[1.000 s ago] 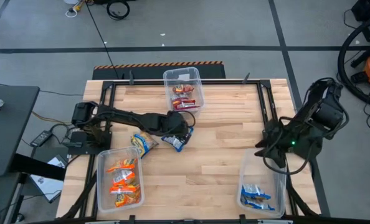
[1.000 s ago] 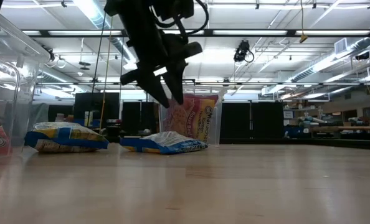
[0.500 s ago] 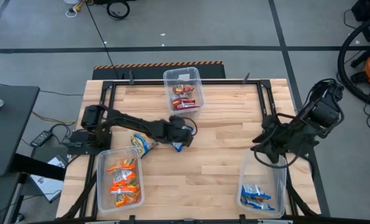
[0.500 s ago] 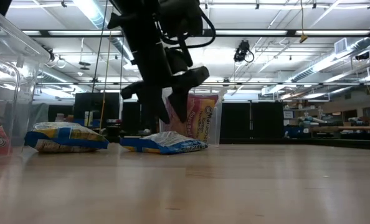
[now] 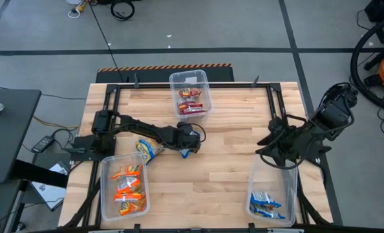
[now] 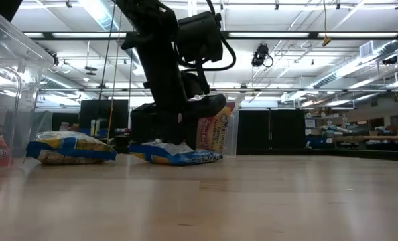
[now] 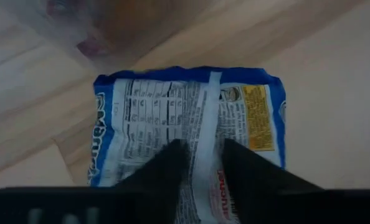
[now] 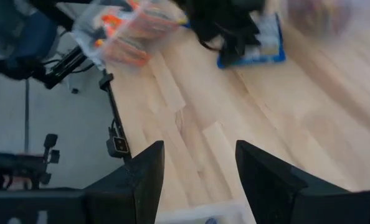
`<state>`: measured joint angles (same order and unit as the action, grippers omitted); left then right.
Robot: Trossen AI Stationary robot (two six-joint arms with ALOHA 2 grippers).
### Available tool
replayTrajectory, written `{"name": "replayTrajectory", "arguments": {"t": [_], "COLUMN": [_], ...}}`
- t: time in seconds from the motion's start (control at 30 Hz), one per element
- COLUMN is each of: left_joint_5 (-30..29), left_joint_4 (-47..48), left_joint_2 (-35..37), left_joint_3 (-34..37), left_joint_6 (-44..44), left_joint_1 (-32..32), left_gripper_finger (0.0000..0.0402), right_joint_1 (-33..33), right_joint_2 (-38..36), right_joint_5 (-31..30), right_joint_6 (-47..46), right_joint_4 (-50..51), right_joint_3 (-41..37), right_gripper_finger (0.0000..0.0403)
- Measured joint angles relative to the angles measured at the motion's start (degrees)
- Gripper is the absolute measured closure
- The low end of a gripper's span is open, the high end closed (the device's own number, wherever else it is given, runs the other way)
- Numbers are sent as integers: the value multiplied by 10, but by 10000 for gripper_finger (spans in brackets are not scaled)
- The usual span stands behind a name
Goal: Sort Maruchan noodles
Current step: Put the blue noodle pack into the bottom right transparent bin
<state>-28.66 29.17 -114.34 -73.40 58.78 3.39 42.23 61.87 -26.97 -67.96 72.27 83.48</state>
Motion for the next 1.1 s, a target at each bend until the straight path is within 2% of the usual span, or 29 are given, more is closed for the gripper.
{"name": "replayTrajectory", "arguments": {"t": [0.1,0.17,0.2,0.33,0.5,0.6,0.67,0.73,0.9,1.0,1.1], "left_joint_5": [22,25,28,83,118,116,134,170,264,269,269], "left_joint_4": [2,2,3,19,-4,-66,-120,-171,-260,-271,-272], "left_joint_2": [0,0,1,32,124,178,207,227,253,252,251], "left_joint_3": [-1,-1,-1,0,1,1,0,0,-1,-1,0], "left_joint_6": [-39,-55,-58,-74,-124,-228,-317,-377,-449,-473,-447], "left_joint_1": [-7,-12,-14,-15,16,30,32,31,29,32,29], "left_gripper_finger": [341,383,388,392,397,398,399,399,400,400,400], "right_joint_1": [-5,-4,-4,-6,-16,-26,-36,-48,-92,-117,-129], "right_joint_2": [0,3,4,14,39,64,80,98,131,132,125], "right_joint_5": [-14,-55,-79,-133,-133,-162,-169,-169,-140,-116,-112], "right_joint_6": [101,170,202,298,427,499,556,613,719,789,853], "right_joint_4": [-40,-57,-65,-76,-63,-67,-71,-72,-112,-175,-236], "right_joint_3": [0,0,0,0,0,-11,-24,-31,-33,-33,-33], "right_gripper_finger": [199,199,199,199,199,201,201,201,200,199,194]}}
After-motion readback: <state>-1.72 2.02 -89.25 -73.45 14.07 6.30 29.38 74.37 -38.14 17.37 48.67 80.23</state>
